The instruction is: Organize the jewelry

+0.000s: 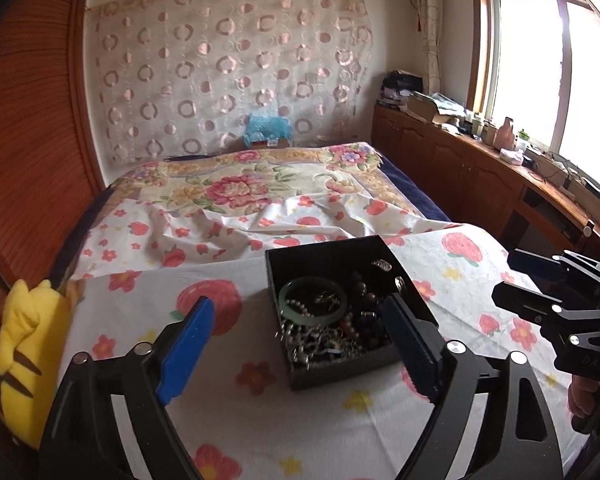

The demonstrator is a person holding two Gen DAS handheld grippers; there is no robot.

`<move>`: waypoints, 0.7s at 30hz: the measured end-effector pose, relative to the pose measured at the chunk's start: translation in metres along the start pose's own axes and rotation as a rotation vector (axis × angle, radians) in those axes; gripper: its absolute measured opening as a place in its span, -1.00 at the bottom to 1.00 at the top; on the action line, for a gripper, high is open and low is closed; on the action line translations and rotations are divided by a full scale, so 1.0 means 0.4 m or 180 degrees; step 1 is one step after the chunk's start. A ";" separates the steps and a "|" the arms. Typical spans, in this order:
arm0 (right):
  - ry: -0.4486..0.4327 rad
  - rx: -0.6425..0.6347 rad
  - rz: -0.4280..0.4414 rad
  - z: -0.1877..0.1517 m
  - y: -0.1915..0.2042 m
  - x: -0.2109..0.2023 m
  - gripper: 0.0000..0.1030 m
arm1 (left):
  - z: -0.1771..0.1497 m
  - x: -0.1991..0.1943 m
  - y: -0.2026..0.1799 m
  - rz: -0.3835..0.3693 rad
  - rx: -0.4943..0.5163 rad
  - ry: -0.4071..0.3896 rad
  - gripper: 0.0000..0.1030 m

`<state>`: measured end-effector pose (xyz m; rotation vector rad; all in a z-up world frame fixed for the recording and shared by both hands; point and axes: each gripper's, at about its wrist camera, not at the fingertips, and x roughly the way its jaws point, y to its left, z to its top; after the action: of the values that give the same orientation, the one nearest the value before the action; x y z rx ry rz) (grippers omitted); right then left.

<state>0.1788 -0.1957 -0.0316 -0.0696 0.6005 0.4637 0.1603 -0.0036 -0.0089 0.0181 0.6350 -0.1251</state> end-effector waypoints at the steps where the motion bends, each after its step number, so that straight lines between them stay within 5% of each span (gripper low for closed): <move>1: -0.0040 0.0024 -0.0024 -0.005 0.009 -0.015 0.33 | -0.008 -0.017 0.003 0.0022 -0.0019 -0.0011 0.78; 12: -0.0373 0.0110 -0.0246 -0.066 0.085 -0.159 0.90 | -0.089 -0.189 -0.009 0.0245 -0.0068 -0.0184 0.85; 21: -0.0555 0.0170 -0.0354 -0.086 0.091 -0.219 0.95 | -0.113 -0.263 -0.007 0.0357 -0.0107 -0.0302 0.85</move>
<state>0.0808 -0.2049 -0.0083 -0.0112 0.4350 0.3416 0.0496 0.0079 0.0172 0.0151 0.5399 -0.0067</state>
